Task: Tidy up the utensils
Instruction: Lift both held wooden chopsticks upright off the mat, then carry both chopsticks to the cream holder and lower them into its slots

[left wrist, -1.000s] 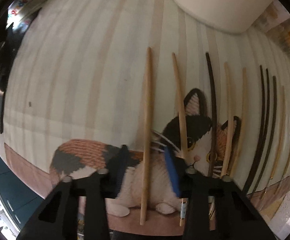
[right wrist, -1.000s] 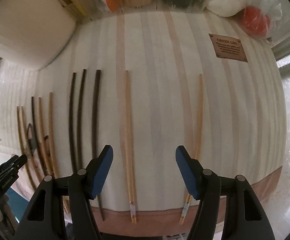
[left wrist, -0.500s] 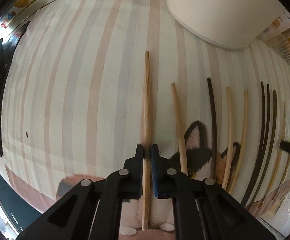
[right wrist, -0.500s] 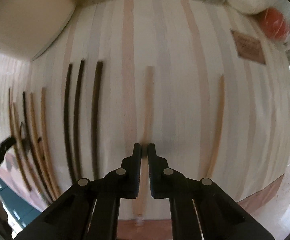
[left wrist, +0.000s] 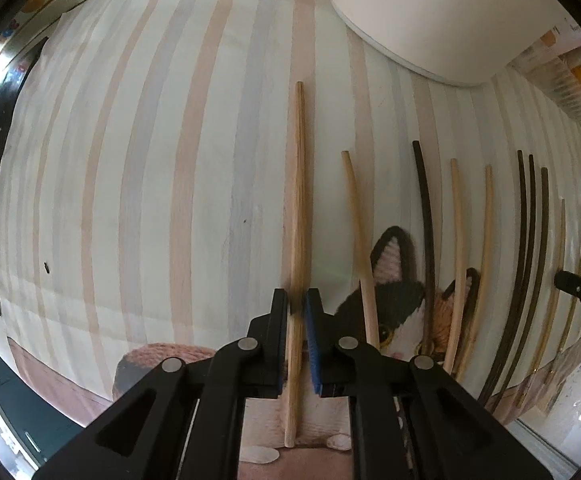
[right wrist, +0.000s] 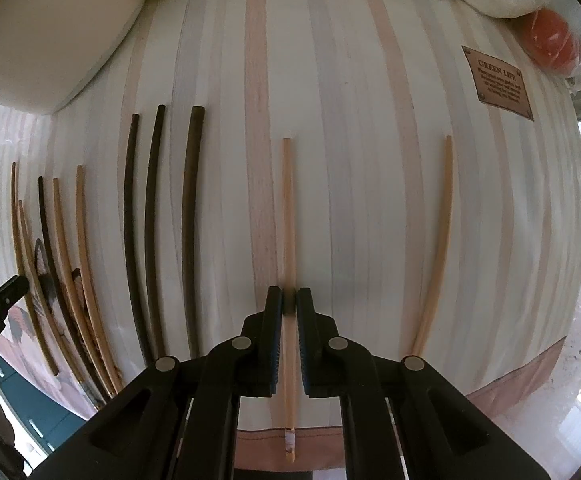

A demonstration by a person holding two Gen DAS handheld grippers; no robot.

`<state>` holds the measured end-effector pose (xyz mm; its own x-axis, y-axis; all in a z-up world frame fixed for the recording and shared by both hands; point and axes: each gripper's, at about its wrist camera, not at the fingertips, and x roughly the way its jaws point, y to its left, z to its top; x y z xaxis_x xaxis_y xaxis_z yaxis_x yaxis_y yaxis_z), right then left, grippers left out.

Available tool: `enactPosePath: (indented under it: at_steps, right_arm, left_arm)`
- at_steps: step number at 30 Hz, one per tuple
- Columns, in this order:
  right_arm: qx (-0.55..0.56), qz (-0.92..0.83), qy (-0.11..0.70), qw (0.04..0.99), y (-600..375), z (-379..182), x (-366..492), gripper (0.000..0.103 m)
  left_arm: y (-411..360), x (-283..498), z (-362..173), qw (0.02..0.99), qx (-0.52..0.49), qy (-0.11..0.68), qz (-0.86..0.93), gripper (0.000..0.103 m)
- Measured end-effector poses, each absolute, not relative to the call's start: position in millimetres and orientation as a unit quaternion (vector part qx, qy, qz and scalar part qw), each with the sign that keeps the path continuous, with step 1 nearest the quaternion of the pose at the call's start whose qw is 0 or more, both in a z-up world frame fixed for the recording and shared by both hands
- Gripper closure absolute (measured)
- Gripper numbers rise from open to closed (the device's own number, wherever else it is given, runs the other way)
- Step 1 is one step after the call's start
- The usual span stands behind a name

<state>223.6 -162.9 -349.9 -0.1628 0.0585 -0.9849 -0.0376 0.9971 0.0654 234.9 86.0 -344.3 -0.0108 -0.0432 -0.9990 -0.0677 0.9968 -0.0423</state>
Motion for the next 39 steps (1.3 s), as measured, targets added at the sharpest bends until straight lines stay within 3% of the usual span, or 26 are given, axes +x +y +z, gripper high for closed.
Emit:
enactPosePath:
  at_steps: [11, 24, 39]
  right_arm:
    - [0.003, 0.041, 0.755, 0.655, -166, -348, 240, 0.096]
    - [0.057, 0.048, 0.721, 0.689, -189, -321, 223, 0.096]
    - [0.114, 0.104, 0.626, 0.764, -203, -203, 217, 0.096]
  left_arm:
    - [52, 231, -337, 0.716, -0.026, 0.697, 0.018, 0.098]
    - [66, 203, -293, 0.741, -0.035, 0.670, 0.031, 0.098]
    - [75, 176, -161, 0.817, -0.072, 0.573, 0.012, 0.098]
